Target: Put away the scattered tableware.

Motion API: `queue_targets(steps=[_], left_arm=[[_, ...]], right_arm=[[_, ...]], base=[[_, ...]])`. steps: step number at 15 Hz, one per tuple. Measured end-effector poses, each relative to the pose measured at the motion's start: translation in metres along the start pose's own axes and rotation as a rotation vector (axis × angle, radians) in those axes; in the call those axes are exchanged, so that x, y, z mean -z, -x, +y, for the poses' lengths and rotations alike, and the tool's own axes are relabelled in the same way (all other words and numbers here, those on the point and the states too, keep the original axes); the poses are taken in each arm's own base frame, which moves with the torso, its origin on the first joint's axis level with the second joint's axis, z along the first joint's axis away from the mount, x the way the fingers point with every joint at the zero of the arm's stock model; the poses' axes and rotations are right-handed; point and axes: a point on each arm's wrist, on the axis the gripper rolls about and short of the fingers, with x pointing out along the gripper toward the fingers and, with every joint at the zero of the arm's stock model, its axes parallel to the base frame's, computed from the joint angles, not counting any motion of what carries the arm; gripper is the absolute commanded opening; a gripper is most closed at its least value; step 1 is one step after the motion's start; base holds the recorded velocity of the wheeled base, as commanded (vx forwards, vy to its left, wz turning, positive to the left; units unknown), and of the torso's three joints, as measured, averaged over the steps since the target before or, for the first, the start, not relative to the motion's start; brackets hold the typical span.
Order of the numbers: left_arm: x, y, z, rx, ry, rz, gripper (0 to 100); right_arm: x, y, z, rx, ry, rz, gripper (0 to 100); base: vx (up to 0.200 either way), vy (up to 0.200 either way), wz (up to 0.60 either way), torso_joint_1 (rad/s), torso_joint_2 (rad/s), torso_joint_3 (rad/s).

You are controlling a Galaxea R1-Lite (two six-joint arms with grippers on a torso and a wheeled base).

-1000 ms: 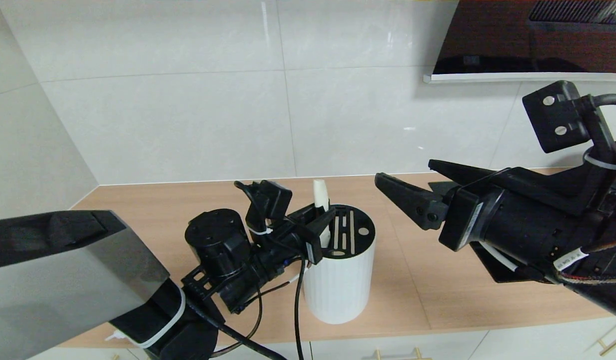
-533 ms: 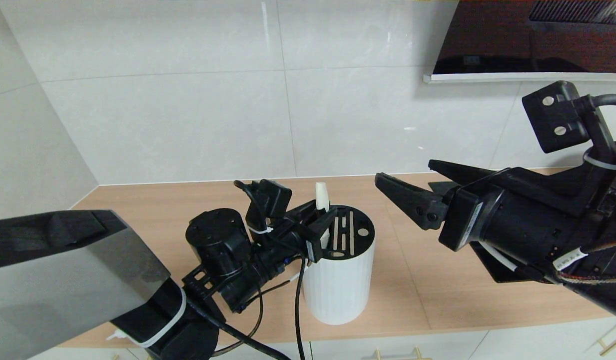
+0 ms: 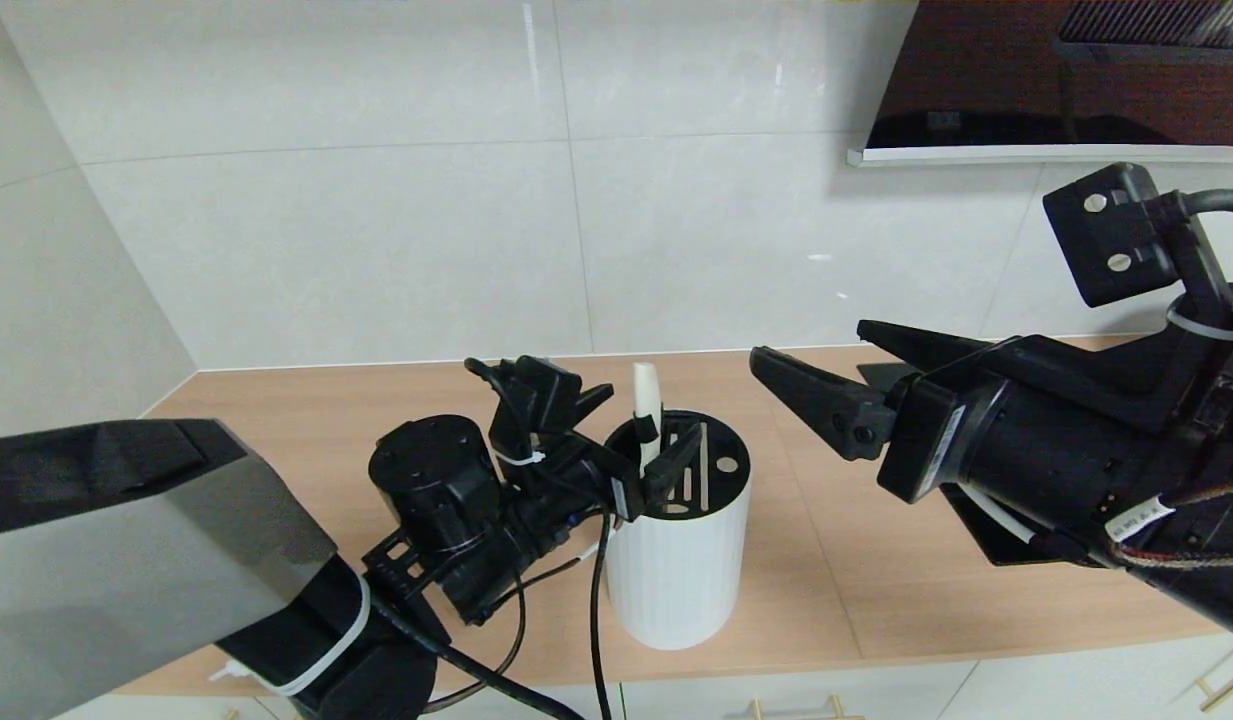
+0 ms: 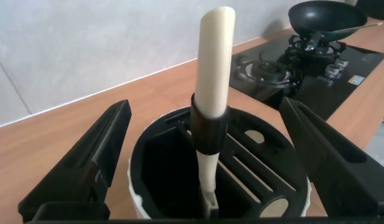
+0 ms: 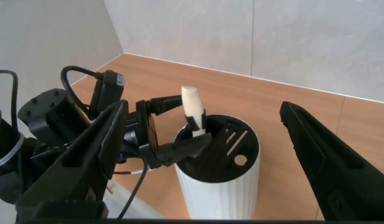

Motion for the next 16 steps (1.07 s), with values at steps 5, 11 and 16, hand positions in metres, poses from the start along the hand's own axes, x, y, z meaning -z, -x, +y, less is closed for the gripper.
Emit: queue_targets(steps=[5,11,16], left_arm=[[-0.050,0.025,-0.005,-0.004,-0.002,-0.055,100],[-0.111,0.097,-0.008,-0.031,0.019,-0.154,100],[-0.111,0.184,0.016,-0.234,0.001,-0.151,100]], right_arm=[[-0.003,0.002,-0.002,0.004,-0.003,-0.015,100],[0.000,0.009,-0.033,0.129,0.098,-0.005,100],[0.016,0.048,-0.081,0.368,0.119,0.031,100]], base=[[0.000,0.000,0.00,0.000,0.00,0.000],[0.000,0.000,0.00,0.000,0.00,0.000],[0.000,0.000,0.00,0.000,0.00,0.000]])
